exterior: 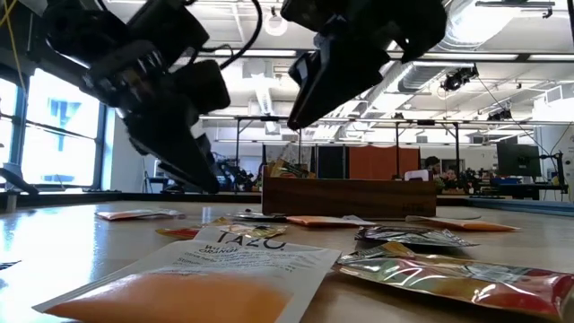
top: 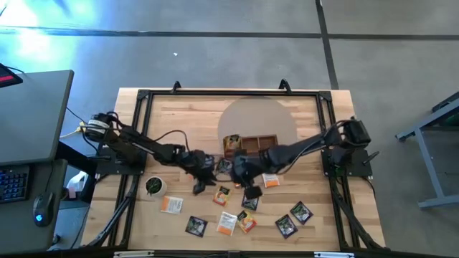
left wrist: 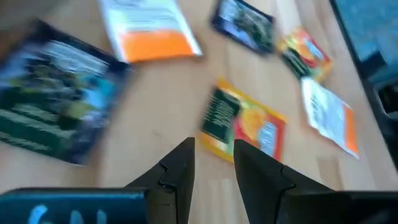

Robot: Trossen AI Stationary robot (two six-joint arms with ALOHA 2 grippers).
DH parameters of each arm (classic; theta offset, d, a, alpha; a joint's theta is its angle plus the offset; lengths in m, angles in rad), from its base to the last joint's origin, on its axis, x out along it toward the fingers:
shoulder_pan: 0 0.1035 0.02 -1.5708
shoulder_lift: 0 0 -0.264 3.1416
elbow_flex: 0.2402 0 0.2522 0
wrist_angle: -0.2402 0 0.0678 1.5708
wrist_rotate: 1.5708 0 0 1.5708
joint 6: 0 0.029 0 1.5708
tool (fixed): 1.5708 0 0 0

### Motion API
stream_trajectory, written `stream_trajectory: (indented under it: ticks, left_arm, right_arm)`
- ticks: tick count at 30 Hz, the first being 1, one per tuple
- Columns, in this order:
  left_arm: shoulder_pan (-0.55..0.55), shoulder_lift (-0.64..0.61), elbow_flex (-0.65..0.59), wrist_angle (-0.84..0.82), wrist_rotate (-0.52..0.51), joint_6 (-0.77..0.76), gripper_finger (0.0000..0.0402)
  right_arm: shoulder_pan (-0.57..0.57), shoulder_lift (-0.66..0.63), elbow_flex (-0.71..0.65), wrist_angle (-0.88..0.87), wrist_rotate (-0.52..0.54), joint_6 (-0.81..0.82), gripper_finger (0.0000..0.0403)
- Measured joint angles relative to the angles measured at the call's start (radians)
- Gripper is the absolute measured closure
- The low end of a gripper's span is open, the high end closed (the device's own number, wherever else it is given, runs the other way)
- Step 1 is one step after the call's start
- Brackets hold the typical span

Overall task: Pick & Place Tea
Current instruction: Put the yellow tea bag into the left section of the wooden organizer

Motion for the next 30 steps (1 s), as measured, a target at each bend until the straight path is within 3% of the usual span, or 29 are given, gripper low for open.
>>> stream_trajectory:
  ticks: [3,8,13,16,21,30]
  left_arm:
    - [-0.027,0.015,0.000,0.016,-0.050,-0.092,0.0291]
    - [-0.024,0.016,0.000,-0.001,-0.137,-0.217,0.0291]
    - [-0.026,0.048,0.012,0.016,-0.089,-0.190,0.0291]
    - [-0.026,0.062,0.026,0.023,-0.079,-0.191,0.0291]
    - [-0.026,0.148,0.055,0.032,-0.071,-0.191,0.0291]
    - [-0.025,0.186,0.105,0.017,-0.014,-0.191,0.0291]
  right_arm:
    - [0.043,0.037,0.000,0.062,0.016,0.069,0.0302]
    - [0.110,0.139,0.001,0.180,0.090,0.045,0.0324]
    - [0.159,0.227,0.000,0.227,0.200,0.039,0.0373]
    - [0.169,0.255,0.000,0.280,0.164,0.067,0.0398]
    - [0.174,0.283,0.000,0.349,0.173,0.087,0.0394]
    - [0.141,0.313,0.006,0.290,0.155,0.078,0.0400]
